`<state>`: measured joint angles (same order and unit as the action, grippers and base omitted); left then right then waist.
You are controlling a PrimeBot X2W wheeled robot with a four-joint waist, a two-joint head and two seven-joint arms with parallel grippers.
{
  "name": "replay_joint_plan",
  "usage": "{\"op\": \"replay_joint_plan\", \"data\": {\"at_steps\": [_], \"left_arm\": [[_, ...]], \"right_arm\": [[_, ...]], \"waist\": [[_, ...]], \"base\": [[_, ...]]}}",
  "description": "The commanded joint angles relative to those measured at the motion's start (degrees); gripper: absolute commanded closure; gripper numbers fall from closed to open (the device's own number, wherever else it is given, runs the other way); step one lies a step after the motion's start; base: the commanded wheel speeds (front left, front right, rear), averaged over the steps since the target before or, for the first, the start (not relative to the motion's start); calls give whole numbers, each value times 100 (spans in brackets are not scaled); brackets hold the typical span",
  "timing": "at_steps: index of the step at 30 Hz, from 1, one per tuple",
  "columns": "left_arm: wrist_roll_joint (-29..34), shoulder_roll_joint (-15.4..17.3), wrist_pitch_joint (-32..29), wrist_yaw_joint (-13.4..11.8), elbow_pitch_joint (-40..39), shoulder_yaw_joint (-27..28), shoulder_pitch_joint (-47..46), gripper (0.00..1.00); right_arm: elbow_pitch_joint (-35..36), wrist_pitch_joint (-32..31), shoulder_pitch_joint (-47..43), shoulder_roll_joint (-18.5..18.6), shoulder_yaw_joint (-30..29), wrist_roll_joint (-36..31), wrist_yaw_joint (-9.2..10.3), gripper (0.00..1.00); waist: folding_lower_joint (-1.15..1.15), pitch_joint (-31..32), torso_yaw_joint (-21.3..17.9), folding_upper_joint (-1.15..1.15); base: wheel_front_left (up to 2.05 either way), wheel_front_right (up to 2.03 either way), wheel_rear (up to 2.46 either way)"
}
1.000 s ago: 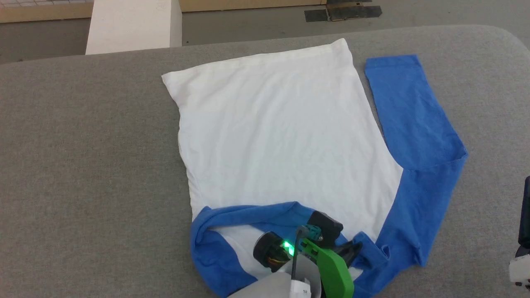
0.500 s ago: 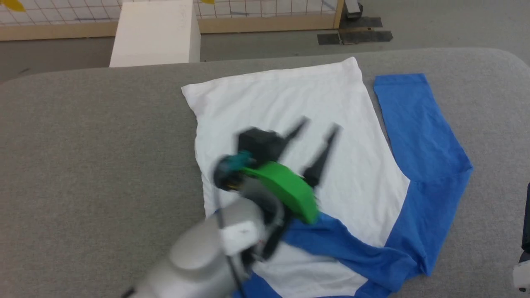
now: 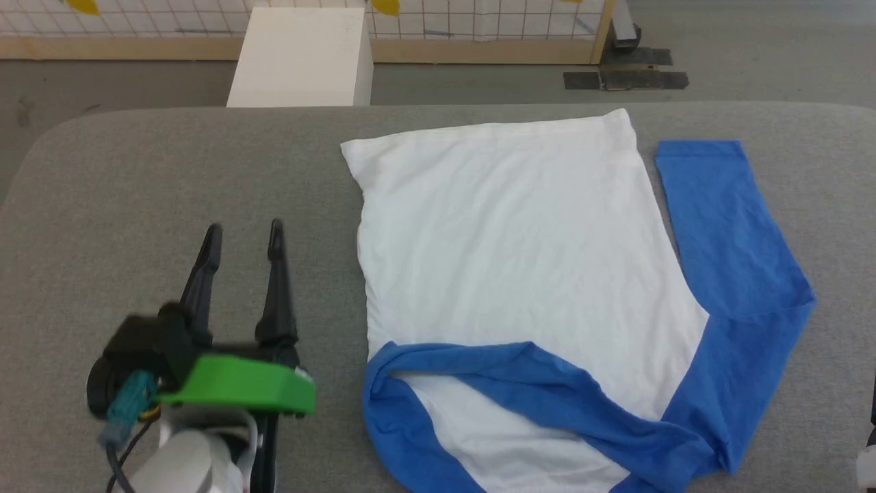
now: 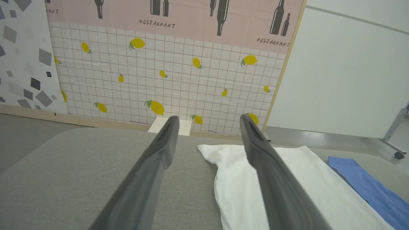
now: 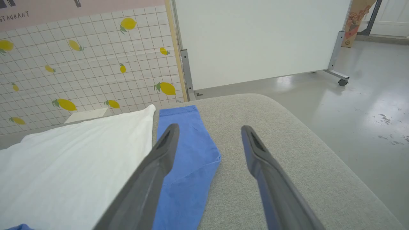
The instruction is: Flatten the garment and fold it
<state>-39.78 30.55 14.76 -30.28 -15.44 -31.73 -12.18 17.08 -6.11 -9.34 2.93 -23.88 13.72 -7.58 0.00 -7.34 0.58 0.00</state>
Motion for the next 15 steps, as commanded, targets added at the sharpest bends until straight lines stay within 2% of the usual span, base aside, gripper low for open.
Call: {"op": "replay_joint_plan", "data": {"at_steps": [1, 4, 8, 9, 15], "left_arm": [[261, -19, 22, 14, -78, 103, 276, 0], [753, -145, 22, 51, -175, 313, 758, 0], [1259, -586, 23, 209, -328, 711, 1346, 0], [1428, -1021, 23, 484, -389, 1024, 1673, 0], [1793, -1511, 23, 1042, -285, 1465, 1773, 0]], "right_arm": [[11, 4, -41, -5, 22, 23, 9, 0], [-16, 23, -35, -5, 88, 45, 9, 0], [-103, 73, -49, -5, 128, 107, 9, 0], [-185, 127, -37, -5, 152, 161, 9, 0], [-176, 60, 347, -5, 235, 86, 9, 0]], "waist": [[0, -84, 84, 0], [0, -136, 103, 0], [0, -222, 119, 0], [0, -331, 126, 0], [0, -559, 106, 0]], "base": [[0, 0, 0], [0, 0, 0], [0, 0, 0], [0, 0, 0], [0, 0, 0]]}}
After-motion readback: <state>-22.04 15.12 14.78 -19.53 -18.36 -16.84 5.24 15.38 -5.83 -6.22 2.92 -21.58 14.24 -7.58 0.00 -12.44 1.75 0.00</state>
